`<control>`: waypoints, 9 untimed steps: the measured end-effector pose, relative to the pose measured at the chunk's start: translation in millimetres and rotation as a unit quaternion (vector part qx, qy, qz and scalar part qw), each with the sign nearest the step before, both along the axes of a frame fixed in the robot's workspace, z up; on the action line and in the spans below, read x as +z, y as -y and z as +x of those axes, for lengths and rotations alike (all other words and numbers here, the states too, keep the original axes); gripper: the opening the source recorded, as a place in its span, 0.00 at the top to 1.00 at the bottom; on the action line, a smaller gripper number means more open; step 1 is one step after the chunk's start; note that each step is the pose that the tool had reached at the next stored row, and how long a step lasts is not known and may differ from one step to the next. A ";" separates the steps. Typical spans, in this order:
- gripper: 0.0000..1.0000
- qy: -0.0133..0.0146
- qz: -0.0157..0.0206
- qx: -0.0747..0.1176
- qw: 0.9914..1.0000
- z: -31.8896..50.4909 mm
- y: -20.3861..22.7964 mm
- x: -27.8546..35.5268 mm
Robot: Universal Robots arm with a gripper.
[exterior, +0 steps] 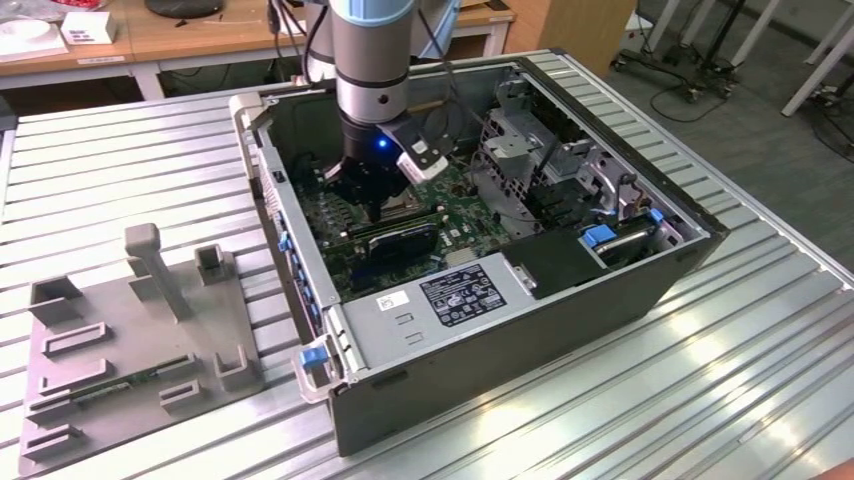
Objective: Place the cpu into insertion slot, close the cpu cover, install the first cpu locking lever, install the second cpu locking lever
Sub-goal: 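Install the second cpu locking lever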
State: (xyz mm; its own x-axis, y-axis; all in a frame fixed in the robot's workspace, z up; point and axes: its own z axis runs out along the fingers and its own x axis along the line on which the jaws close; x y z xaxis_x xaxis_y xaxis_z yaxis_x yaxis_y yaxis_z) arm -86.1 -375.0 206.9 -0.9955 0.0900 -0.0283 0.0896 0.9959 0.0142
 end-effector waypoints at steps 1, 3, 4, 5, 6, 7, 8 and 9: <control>0.89 0.000 0.000 0.000 1.000 -1.3 -0.1 -0.5; 0.89 0.000 0.000 0.000 1.000 -2.6 0.0 -1.2; 0.89 0.000 0.000 0.000 1.000 -2.9 0.0 -1.5; 0.89 0.000 0.000 0.000 1.000 -2.9 0.0 -1.6; 0.89 0.000 0.000 0.000 1.000 -2.9 0.0 -1.9; 0.89 0.000 0.000 -0.001 1.000 -2.9 0.0 -2.2; 0.89 0.000 0.000 -0.001 1.000 -3.0 -0.1 -2.4; 0.89 0.000 0.001 -0.001 1.000 -3.0 -0.1 -2.7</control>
State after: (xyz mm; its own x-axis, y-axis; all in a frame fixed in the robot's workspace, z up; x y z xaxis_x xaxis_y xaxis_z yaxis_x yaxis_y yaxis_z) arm -89.1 -374.9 204.2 -0.9954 0.0916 -0.0285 0.0912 0.9957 0.0153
